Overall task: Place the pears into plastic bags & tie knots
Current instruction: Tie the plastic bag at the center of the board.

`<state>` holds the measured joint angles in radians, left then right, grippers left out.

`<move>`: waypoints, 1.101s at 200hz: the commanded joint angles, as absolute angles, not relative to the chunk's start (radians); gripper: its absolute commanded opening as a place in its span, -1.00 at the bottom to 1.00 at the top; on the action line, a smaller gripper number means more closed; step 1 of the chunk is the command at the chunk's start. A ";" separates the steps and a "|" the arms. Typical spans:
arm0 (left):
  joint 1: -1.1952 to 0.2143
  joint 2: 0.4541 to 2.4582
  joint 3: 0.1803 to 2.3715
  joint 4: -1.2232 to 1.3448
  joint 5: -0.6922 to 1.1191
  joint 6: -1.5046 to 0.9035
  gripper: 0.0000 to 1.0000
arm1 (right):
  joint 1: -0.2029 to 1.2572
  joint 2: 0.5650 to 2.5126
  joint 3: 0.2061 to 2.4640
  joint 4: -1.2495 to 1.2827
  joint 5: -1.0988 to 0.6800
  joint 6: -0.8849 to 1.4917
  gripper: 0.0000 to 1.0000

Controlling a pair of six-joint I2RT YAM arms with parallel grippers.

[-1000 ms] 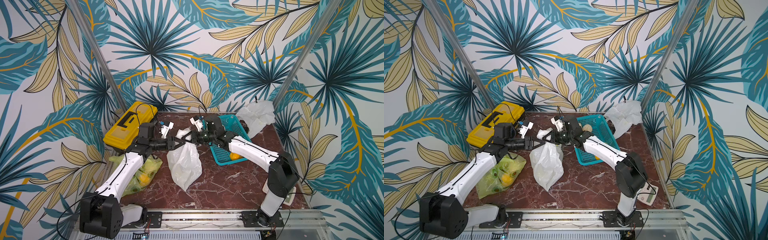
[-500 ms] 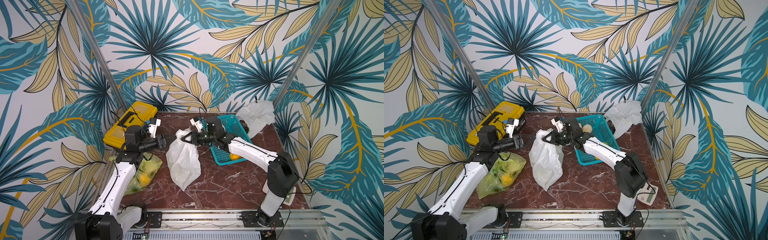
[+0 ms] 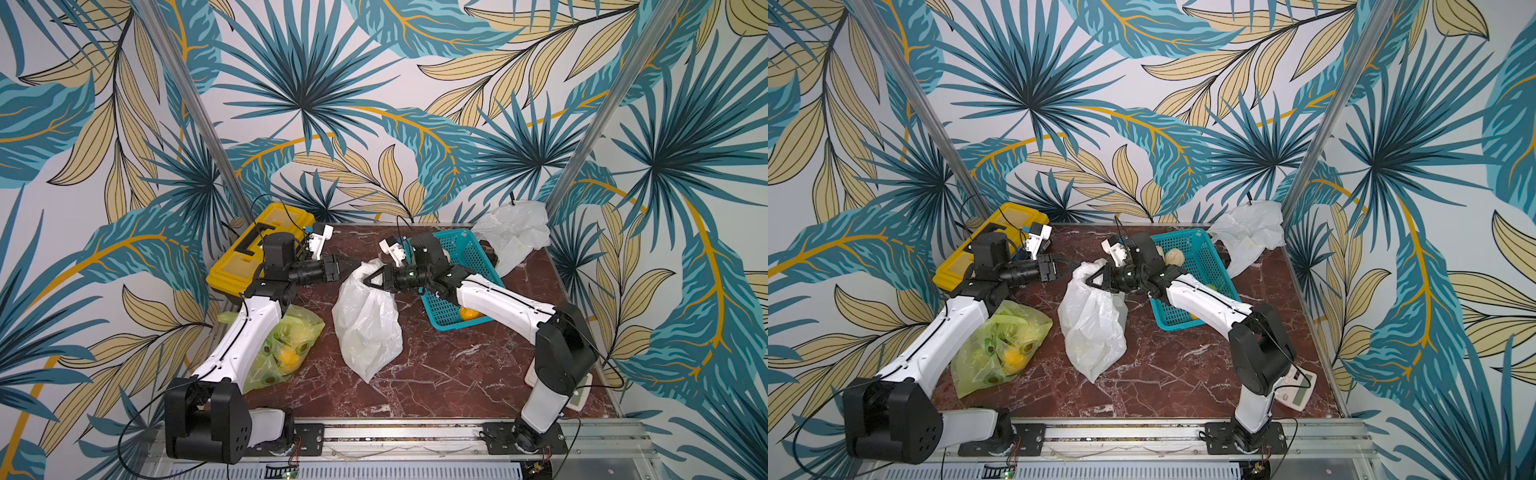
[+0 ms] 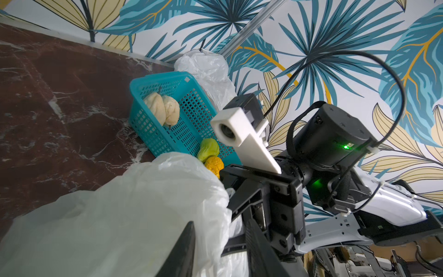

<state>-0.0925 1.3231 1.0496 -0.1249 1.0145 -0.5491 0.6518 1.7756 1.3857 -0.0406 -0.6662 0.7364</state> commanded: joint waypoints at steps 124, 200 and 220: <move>-0.041 1.142 1.071 -0.525 0.878 -0.404 -0.25 | 0.674 1.782 1.422 -0.034 -0.640 0.749 -0.45; -0.103 1.160 1.062 -0.546 0.801 -0.391 -0.28 | 0.681 1.790 1.430 -0.022 -0.638 0.773 -0.50; -0.108 1.176 1.080 -0.546 0.786 -0.385 -0.28 | 0.683 1.790 1.428 -0.022 -0.638 0.774 -0.51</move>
<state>-0.1001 1.1667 1.0607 -0.5251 0.8230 -0.4152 0.6754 1.7760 1.4185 -0.0494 -0.6434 0.7639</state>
